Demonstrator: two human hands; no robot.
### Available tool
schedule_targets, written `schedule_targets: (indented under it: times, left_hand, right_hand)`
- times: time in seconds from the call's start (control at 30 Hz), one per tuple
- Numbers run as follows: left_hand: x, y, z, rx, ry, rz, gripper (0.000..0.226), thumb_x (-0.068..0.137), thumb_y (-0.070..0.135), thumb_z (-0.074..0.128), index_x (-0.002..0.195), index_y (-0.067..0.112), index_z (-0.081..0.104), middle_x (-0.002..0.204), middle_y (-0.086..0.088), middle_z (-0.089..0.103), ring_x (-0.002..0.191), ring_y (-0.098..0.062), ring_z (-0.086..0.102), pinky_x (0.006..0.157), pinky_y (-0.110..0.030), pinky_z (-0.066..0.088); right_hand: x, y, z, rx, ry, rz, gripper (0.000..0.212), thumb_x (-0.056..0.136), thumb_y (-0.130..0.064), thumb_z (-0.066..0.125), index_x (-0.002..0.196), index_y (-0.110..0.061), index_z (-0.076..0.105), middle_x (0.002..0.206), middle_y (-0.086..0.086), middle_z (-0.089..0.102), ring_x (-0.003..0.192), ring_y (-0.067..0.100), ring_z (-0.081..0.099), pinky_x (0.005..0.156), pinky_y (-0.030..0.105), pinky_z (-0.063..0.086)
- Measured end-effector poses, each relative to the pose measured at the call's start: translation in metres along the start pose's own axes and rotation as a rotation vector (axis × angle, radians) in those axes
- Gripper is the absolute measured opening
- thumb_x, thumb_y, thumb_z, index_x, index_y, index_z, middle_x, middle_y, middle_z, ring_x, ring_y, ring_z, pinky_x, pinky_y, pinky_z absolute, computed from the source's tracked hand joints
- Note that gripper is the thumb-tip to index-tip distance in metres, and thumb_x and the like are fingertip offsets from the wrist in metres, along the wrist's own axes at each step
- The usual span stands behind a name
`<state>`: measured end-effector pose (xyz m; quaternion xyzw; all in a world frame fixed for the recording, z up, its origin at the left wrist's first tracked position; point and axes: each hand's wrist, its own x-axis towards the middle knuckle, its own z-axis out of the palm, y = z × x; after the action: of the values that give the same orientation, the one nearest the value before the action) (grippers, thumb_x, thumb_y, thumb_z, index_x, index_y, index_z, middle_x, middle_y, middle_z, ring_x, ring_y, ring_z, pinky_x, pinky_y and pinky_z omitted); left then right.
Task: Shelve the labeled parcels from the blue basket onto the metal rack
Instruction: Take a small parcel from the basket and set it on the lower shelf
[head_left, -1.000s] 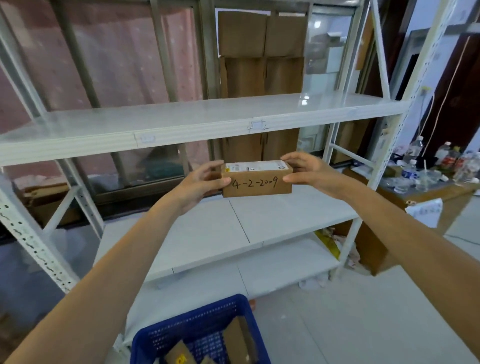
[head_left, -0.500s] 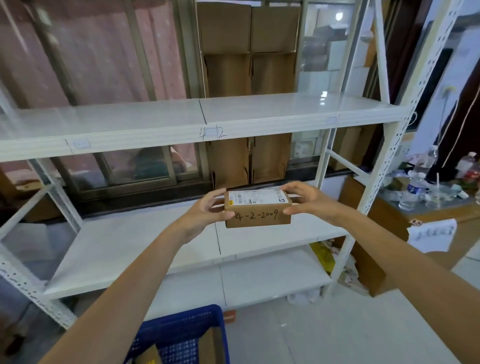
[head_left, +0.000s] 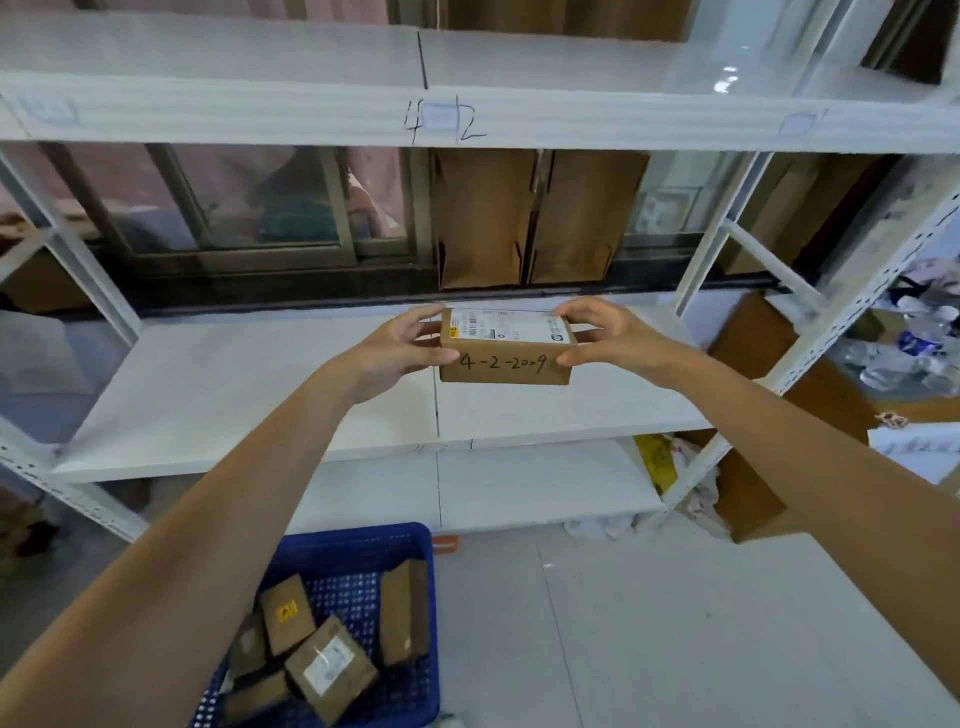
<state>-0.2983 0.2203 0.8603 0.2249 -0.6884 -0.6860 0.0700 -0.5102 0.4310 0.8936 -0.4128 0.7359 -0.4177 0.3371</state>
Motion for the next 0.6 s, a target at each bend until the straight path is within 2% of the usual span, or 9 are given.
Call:
schedule_targets:
  times: [0.13, 0.2, 0.27, 0.47, 0.6]
  left_hand:
    - [0.029, -0.031, -0.020, 0.013, -0.013, -0.045, 0.083, 0.073, 0.015, 0.079, 0.143, 0.025, 0.036, 0.139, 0.001, 0.051, 0.130, -0.021, 0.045, 0.111, -0.038, 0.037]
    - [0.044, -0.051, -0.030, 0.010, -0.010, -0.069, 0.081, 0.074, 0.012, 0.077, 0.143, 0.025, 0.036, 0.139, 0.001, 0.051, 0.131, -0.021, 0.044, 0.109, -0.035, 0.038]
    - [0.058, -0.072, -0.036, 0.001, -0.020, -0.088, 0.076, 0.076, 0.008, 0.075, 0.140, 0.027, 0.038, 0.137, 0.002, 0.052, 0.131, -0.020, 0.044, 0.106, -0.033, 0.038]
    - [0.095, -0.131, -0.040, -0.029, 0.024, -0.082, 0.078, 0.077, -0.006, 0.070, 0.143, 0.020, 0.037, 0.140, -0.002, 0.052, 0.132, -0.019, 0.045, 0.112, -0.036, 0.033]
    - [0.112, -0.161, -0.037, -0.012, 0.066, -0.046, 0.090, 0.066, 0.002, 0.076, 0.144, 0.019, 0.034, 0.140, -0.002, 0.052, 0.132, -0.019, 0.046, 0.115, -0.041, 0.032]
  right_hand:
    - [0.042, 0.029, 0.014, -0.007, -0.026, 0.003, 0.049, 0.075, -0.011, 0.082, 0.114, -0.029, 0.058, 0.128, -0.006, 0.056, 0.119, 0.012, 0.053, 0.094, 0.027, 0.053]
    - [0.063, 0.049, 0.023, -0.010, -0.053, 0.015, 0.049, 0.074, -0.014, 0.083, 0.114, -0.030, 0.060, 0.123, -0.013, 0.058, 0.114, 0.006, 0.054, 0.080, 0.017, 0.055]
    - [0.080, 0.073, 0.031, 0.003, -0.061, 0.036, 0.051, 0.073, -0.013, 0.084, 0.116, -0.027, 0.060, 0.121, -0.015, 0.060, 0.112, 0.002, 0.055, 0.075, 0.011, 0.053]
    - [0.125, 0.144, 0.047, 0.032, -0.080, 0.039, 0.058, 0.071, -0.008, 0.085, 0.122, -0.018, 0.058, 0.124, -0.009, 0.063, 0.114, 0.007, 0.059, 0.083, 0.017, 0.053]
    - [0.152, 0.178, 0.053, 0.027, -0.104, -0.003, 0.060, 0.071, -0.005, 0.084, 0.123, -0.017, 0.057, 0.126, -0.009, 0.061, 0.112, 0.007, 0.060, 0.080, 0.018, 0.054]
